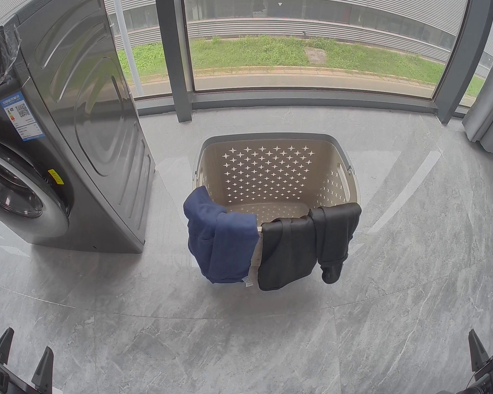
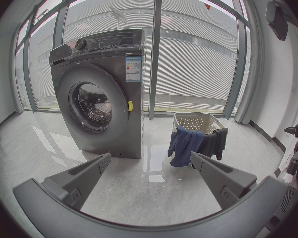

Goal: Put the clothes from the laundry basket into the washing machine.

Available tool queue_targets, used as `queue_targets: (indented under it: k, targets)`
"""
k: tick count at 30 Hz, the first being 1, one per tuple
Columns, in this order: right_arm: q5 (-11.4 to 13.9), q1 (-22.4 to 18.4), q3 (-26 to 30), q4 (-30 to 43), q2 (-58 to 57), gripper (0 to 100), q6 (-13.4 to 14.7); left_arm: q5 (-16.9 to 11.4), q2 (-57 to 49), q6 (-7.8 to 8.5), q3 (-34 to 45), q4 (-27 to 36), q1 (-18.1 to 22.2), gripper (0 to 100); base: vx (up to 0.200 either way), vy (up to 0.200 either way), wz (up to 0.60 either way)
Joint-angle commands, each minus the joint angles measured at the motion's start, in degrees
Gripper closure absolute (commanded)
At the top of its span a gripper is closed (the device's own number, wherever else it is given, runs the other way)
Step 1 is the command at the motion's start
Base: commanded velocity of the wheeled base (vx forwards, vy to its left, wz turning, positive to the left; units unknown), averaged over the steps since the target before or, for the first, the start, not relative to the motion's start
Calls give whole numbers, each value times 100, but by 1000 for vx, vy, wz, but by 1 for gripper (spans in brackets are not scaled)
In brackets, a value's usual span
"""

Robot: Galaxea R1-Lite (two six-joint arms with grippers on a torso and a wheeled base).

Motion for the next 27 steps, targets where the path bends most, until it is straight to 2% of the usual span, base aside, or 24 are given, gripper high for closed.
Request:
queue_targets:
  k: [1, 6, 15, 27]
  targets:
    - [4, -1, 101, 0, -94, 0, -2, 1, -104, -1, 101, -1, 0, 0, 0, -200, 0]
    - [4, -1, 101, 0, -94, 0, -2, 1, -104, -10, 92, -1, 0, 0, 0, -200, 0]
    - [4, -1, 101, 0, -94, 0, -11, 1, -104, -1, 92, -1, 0, 0, 0, 0, 0]
    - [4, 7, 101, 0, -94, 0, -2, 1, -104, -10, 101, 8, 0, 0, 200, 0, 0]
